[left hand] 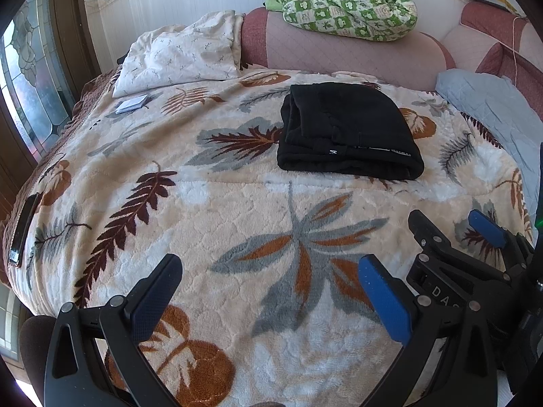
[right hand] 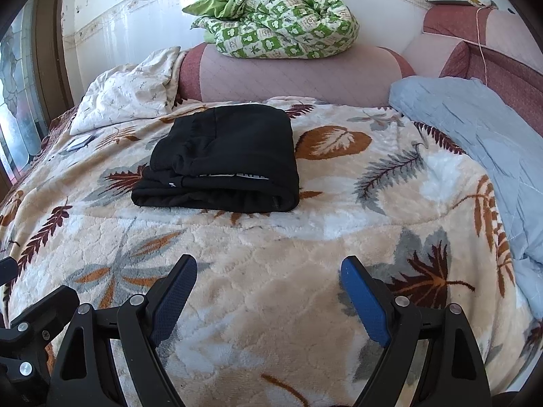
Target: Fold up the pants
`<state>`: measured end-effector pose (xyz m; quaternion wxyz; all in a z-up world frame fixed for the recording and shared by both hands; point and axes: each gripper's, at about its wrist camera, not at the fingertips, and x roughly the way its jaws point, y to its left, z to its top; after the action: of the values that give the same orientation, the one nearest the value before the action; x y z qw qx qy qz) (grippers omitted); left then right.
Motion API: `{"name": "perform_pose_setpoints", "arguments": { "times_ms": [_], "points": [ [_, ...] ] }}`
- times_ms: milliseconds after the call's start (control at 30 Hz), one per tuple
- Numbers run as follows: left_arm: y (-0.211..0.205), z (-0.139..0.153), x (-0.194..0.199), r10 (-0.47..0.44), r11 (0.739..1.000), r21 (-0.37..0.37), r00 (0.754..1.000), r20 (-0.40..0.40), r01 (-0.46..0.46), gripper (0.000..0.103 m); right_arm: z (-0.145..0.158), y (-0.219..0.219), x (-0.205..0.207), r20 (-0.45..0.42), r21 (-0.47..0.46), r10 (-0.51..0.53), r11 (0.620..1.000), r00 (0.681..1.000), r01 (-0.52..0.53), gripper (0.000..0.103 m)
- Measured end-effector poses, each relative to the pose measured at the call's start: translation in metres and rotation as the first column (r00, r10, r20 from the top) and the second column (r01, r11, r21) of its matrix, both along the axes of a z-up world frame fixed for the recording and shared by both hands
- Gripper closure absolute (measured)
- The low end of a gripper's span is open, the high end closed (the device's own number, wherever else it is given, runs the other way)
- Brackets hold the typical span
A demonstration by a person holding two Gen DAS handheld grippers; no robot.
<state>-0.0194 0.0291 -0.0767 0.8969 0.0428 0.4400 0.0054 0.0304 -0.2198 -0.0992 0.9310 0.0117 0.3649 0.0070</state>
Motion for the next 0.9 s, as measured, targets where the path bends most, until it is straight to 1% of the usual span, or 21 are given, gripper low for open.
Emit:
{"name": "perform_pose_setpoints", "arguments": {
  "times_ms": [633, 800, 900],
  "points": [
    [0.003, -0.003, -0.001, 0.001, 1.000, -0.004, 1.000, -0.004, -0.001, 0.000, 0.000, 0.002, 0.000, -0.001, -0.007, 0.009, 1.000, 1.000, -0.009, 0.012],
    [0.004, -0.009, -0.008, -0.006, 1.000, -0.031, 1.000, -0.017, 0.006, 0.000, -0.001, 0.004, 0.000, -0.002, -0.014, 0.019, 1.000, 1.000, -0.019, 0.012],
    [0.006, -0.006, -0.009, -0.001, 1.000, -0.022, 1.000, -0.016, 0.001, 0.000, -0.002, 0.005, 0.000, -0.006, -0.022, 0.024, 0.999, 1.000, -0.024, 0.012]
  ]
}}
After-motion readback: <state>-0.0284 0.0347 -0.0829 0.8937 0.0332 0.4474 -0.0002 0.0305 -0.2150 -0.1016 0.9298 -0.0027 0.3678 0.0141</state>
